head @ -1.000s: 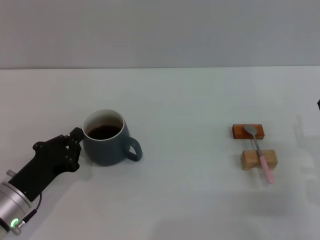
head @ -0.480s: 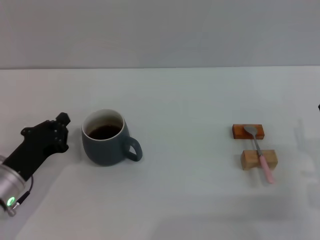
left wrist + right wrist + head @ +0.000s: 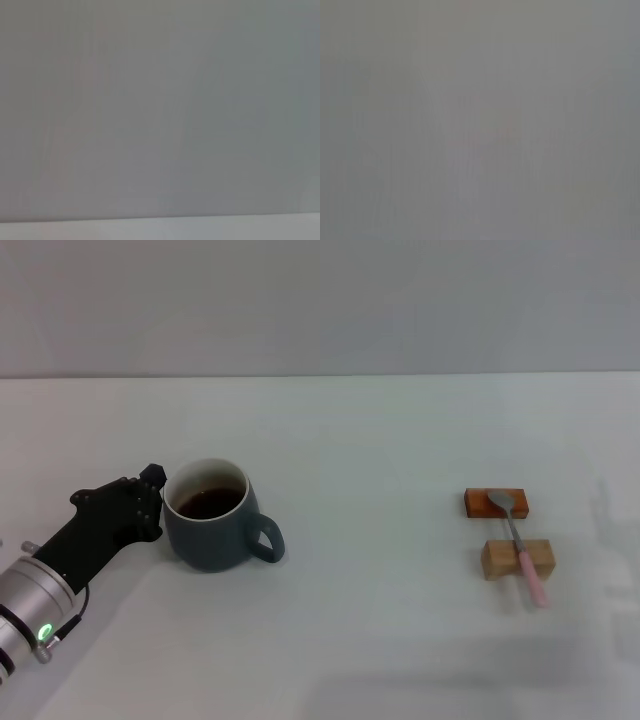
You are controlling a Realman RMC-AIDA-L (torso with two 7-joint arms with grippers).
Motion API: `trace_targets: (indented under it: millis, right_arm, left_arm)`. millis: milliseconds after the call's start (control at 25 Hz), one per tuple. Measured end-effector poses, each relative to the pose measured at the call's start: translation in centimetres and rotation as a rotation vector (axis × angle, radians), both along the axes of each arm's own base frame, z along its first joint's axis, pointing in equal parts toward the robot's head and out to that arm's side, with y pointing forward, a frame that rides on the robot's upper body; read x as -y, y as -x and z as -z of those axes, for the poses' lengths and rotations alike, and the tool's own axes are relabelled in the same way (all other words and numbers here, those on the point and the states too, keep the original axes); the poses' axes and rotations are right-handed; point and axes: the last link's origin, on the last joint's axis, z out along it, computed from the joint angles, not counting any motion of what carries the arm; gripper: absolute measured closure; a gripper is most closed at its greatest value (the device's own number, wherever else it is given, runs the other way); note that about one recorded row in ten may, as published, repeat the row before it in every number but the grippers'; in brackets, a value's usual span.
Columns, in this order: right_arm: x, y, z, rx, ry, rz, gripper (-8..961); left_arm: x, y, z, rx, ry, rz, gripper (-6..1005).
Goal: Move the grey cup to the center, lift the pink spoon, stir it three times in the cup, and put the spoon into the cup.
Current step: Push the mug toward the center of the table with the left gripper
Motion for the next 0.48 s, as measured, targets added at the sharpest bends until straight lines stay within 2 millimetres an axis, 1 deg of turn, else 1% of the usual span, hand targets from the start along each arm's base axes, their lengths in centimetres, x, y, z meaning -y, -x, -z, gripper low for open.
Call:
trace_targets:
  millis: [240, 480]
  right_arm:
    - [0.0, 0.1, 0.0, -0.001, -0.002, -0.002, 321]
    - [-0.1, 0.2, -0.1, -0.001, -0.003, -0.005, 322]
  left_arm:
    - [0.1, -0.2, 0.2, 0.004, 0.014, 0.011, 982]
    - [0.6, -0.8, 1.0, 0.018, 0.067, 0.041, 982]
